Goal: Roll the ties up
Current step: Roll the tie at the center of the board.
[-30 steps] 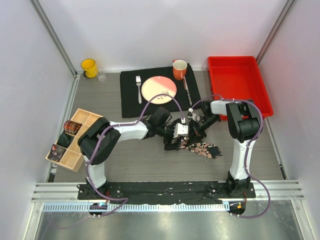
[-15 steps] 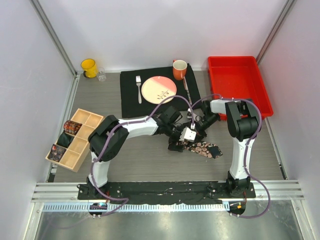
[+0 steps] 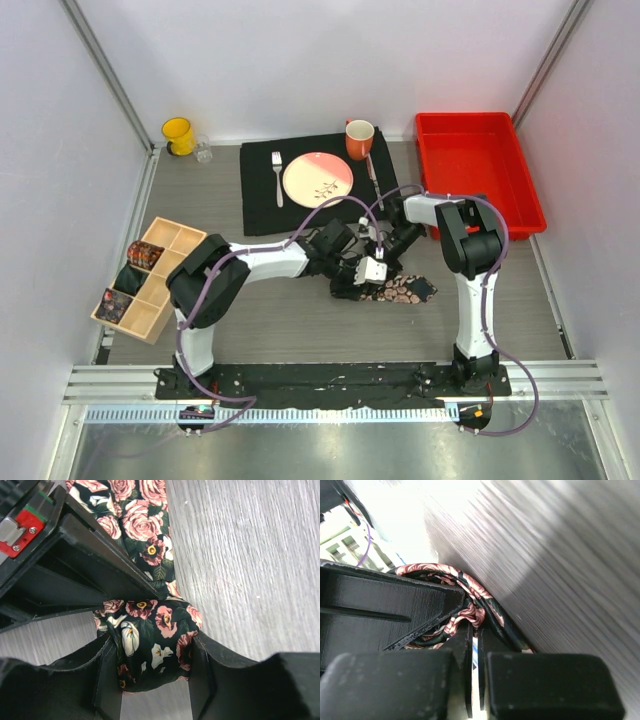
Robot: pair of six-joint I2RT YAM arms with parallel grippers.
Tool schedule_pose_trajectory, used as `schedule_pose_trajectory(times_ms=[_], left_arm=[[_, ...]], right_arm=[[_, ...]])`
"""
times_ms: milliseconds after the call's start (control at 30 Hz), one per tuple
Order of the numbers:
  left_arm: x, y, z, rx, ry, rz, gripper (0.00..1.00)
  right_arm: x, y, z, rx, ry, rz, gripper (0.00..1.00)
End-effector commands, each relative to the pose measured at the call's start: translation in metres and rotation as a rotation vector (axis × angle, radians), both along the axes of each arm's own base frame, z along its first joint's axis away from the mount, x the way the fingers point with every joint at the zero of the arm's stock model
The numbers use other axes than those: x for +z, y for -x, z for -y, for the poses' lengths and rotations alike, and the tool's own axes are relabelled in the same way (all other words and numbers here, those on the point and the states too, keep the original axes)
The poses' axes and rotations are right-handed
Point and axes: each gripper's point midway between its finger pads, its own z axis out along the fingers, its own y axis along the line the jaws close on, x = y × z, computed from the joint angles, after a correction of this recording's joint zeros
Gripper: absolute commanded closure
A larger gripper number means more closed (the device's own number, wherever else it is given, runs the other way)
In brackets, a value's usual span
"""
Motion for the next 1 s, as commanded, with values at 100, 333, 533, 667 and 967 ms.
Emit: schedule_pose_trajectory(times_ms=[100,333,533,667,967], left_arm=[[-0.032,0.023,-0.036,0.229,-0.118,-0.152,0.7],[-0.041,0.022,-0.041,0.233,-0.116,-0.172,0.77],[-0.047,0.022,-0.041,0.225,-0.125,-0.179,0.82],[-0.049,0.02,-0.04,0.222,-0.128,-0.169,0.82],[-0.049,0.019,-0.041,0.219,-0.134,-0.163,0.82]], right_arm=[[0.01,-0.005,0.006,0.07,-0.002,0.041,0.91],[0.059,-0.022,0.011,-0.027,-0.106,0.087,0.83],[0.043,-0.049,0.033,-0.113,0.082,0.188,0.78],[0.032,-0.054,0.061,-0.132,0.198,0.218,0.65],[0.017,-0.057,0.072,-0.156,0.283,0.244,0.49]])
